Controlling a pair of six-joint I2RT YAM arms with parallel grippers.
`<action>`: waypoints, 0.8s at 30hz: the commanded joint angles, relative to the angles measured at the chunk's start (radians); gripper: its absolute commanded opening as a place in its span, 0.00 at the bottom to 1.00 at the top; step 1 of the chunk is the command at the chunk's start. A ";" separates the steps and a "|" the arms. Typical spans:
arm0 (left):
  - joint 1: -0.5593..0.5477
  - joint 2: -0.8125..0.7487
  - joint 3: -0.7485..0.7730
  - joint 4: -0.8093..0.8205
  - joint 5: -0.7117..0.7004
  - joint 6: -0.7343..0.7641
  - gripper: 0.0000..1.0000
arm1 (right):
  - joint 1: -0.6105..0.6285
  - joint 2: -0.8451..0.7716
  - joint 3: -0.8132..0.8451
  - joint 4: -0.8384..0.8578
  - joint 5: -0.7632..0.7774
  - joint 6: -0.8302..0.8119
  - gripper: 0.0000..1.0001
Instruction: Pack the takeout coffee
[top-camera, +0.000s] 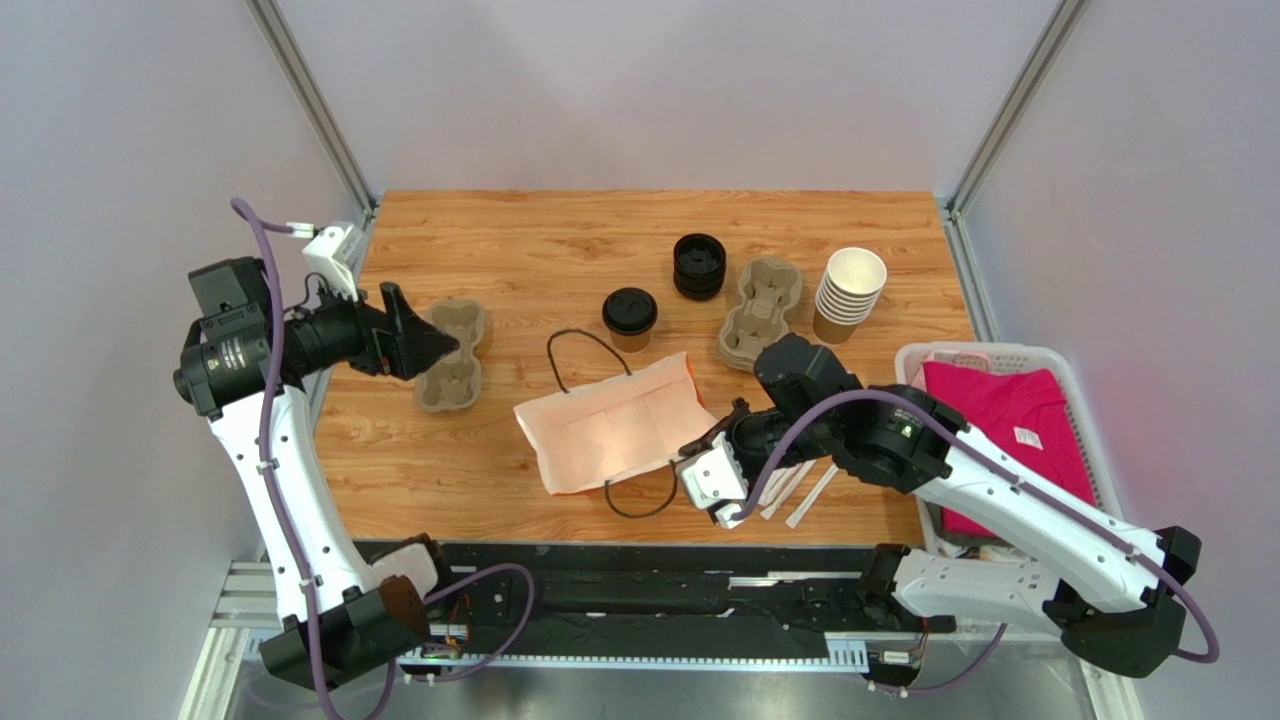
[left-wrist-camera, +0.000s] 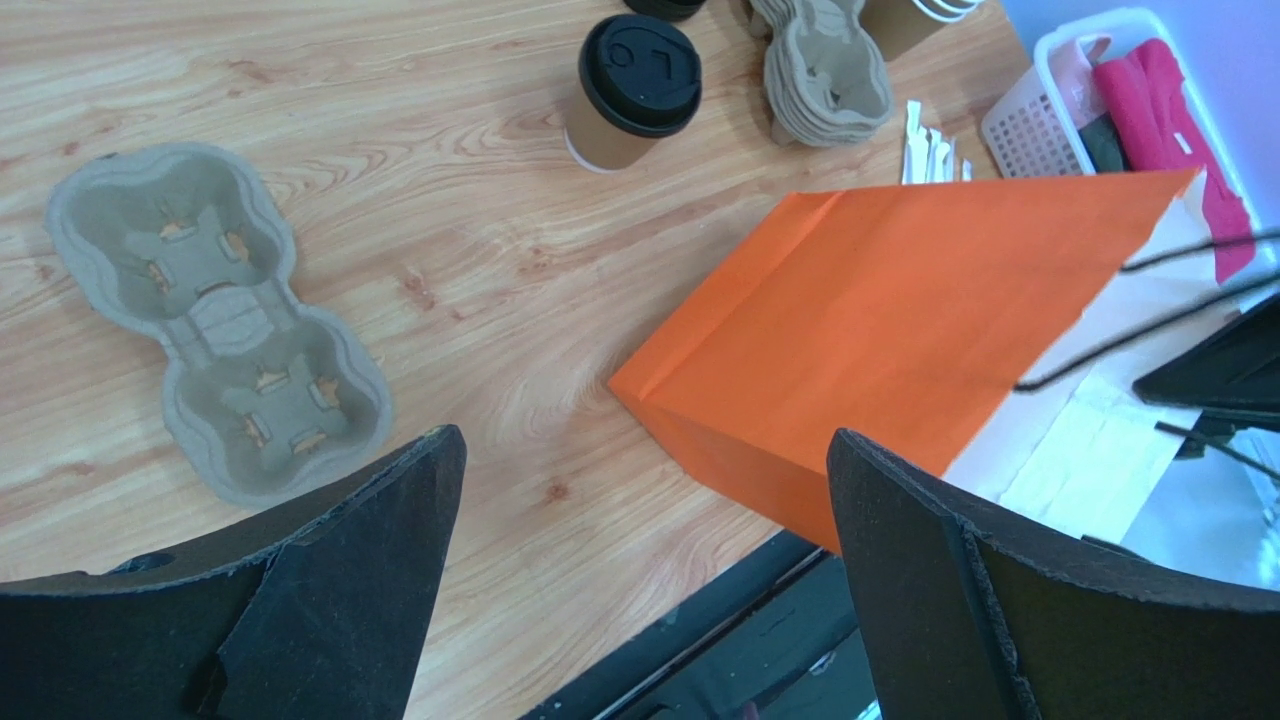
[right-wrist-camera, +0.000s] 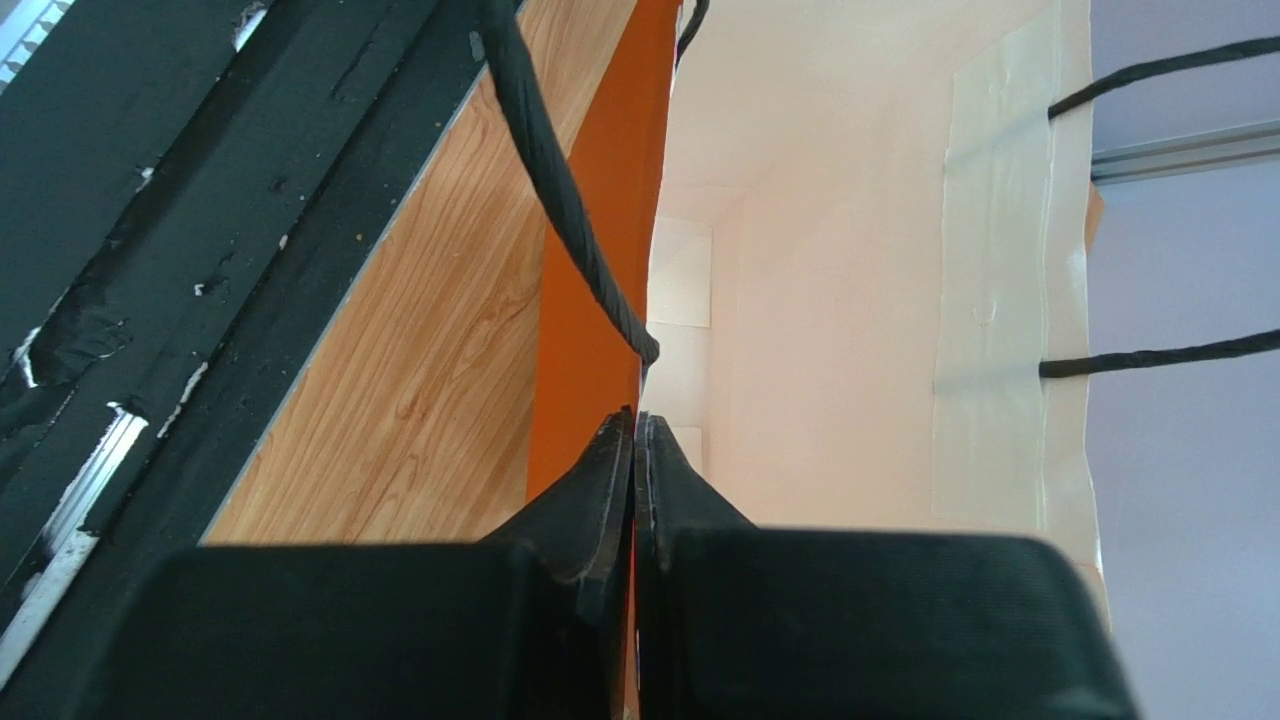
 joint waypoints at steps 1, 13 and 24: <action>-0.015 -0.043 -0.019 -0.007 0.001 0.051 0.99 | 0.006 -0.012 -0.007 0.095 0.016 -0.031 0.15; -0.036 -0.054 -0.052 0.111 -0.012 -0.045 0.99 | 0.007 -0.064 0.132 0.040 0.165 0.250 0.77; -0.035 -0.117 -0.156 0.390 -0.090 -0.314 0.99 | -0.078 -0.198 0.171 0.095 0.579 1.047 0.84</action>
